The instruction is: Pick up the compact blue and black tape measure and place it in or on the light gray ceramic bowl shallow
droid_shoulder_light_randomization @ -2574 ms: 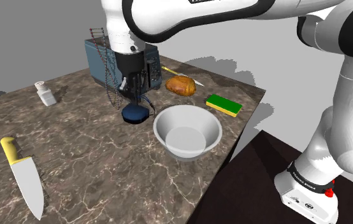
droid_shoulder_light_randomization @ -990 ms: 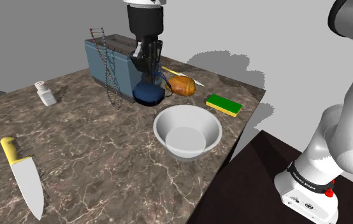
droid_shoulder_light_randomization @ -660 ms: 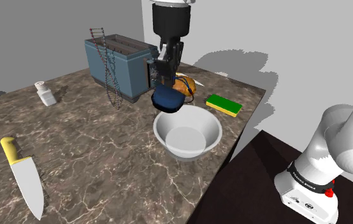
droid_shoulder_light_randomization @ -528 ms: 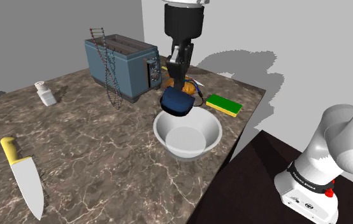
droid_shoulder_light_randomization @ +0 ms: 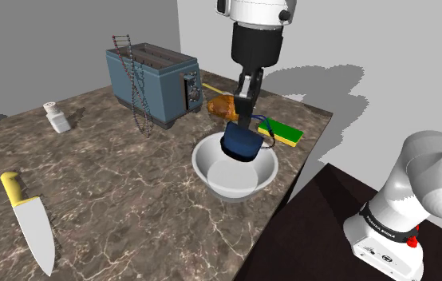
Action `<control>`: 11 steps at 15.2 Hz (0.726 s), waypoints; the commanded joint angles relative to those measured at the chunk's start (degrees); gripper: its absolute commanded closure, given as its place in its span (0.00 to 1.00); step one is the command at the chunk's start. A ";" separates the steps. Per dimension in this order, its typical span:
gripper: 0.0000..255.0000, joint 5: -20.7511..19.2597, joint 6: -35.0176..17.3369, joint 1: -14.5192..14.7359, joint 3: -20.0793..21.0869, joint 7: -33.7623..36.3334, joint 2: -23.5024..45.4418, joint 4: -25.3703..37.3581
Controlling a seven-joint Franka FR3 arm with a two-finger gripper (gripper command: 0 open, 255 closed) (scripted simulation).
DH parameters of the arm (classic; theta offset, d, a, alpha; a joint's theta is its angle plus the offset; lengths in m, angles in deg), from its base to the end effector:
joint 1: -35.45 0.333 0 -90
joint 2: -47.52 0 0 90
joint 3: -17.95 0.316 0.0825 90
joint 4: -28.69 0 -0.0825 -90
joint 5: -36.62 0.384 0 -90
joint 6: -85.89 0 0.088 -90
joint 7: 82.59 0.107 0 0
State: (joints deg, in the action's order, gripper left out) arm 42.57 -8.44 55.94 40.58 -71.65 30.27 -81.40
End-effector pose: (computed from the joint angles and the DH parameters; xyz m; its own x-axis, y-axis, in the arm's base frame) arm 0.3199 0.3464 0.6053 0.8586 0.5126 0.0065 0.5125 -0.8586 0.0097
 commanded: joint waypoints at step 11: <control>1.00 0.58 -9.54 0.39 0.57 -0.23 -0.66 -10.14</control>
State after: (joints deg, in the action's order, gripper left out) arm 43.14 -16.93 56.32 41.09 -71.85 29.53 -90.60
